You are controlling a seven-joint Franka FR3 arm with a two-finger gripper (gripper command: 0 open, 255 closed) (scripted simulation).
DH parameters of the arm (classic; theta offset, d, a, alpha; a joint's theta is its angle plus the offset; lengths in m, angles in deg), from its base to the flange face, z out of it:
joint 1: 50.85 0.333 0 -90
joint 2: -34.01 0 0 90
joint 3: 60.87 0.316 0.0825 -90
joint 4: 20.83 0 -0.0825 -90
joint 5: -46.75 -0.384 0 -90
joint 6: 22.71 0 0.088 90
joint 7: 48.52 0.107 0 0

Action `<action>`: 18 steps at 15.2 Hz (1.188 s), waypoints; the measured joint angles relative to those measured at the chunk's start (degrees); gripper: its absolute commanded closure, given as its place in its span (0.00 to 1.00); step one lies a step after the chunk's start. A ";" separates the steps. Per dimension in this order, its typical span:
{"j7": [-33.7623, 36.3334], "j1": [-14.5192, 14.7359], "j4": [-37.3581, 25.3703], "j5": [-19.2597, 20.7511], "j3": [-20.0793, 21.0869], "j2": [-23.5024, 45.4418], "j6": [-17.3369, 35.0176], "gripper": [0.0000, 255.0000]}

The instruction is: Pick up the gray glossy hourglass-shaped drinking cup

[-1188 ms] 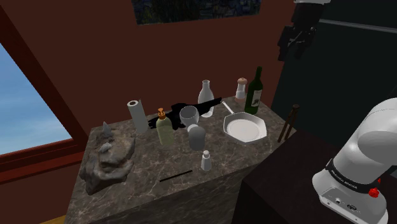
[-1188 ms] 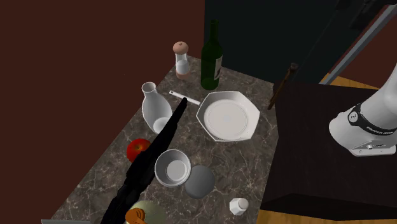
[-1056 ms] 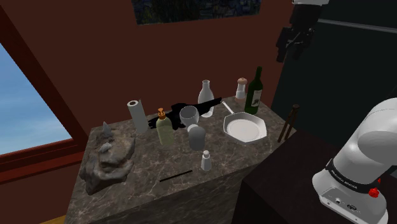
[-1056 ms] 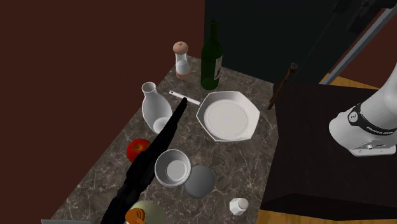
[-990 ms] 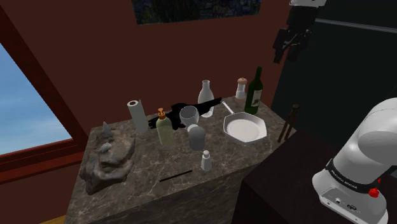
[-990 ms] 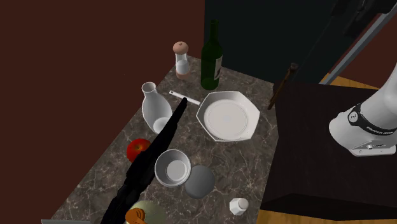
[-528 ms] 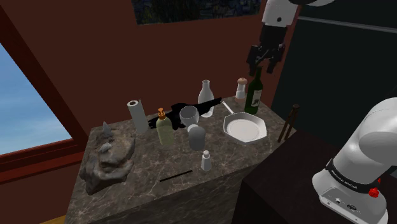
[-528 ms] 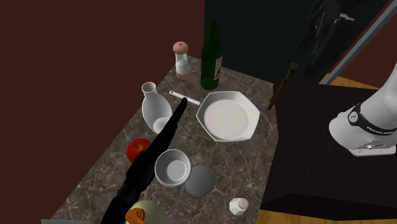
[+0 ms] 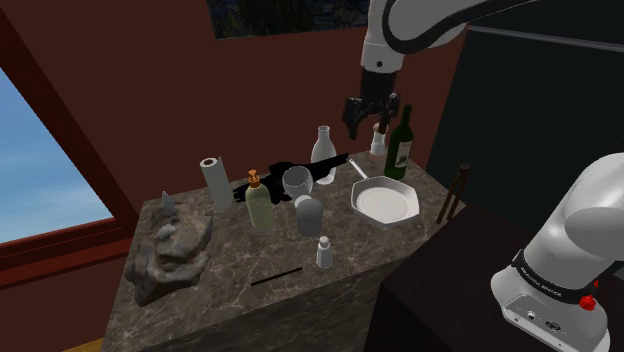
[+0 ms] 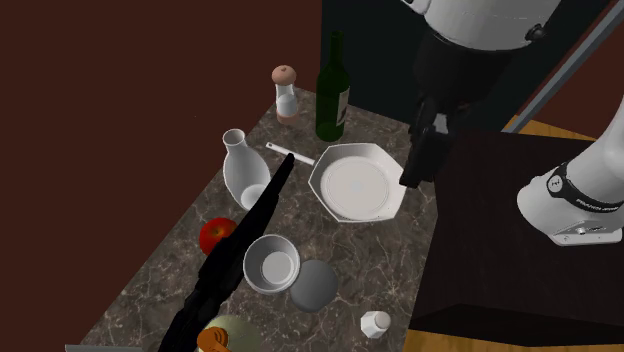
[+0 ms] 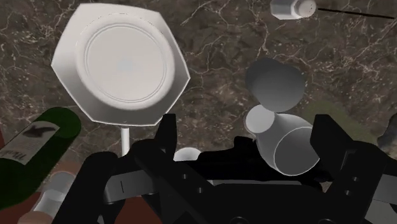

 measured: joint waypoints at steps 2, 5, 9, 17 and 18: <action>2.17 0.11 -1.03 0.76 1.39 3.47 2.55 0.00; 6.34 0.38 -4.84 2.83 3.64 10.54 5.92 0.00; 11.52 0.95 -10.07 6.47 5.38 19.08 8.96 0.00; 21.81 4.87 -25.49 15.33 5.61 37.90 10.96 0.00; 22.71 5.45 -27.32 16.21 5.35 40.02 11.09 0.00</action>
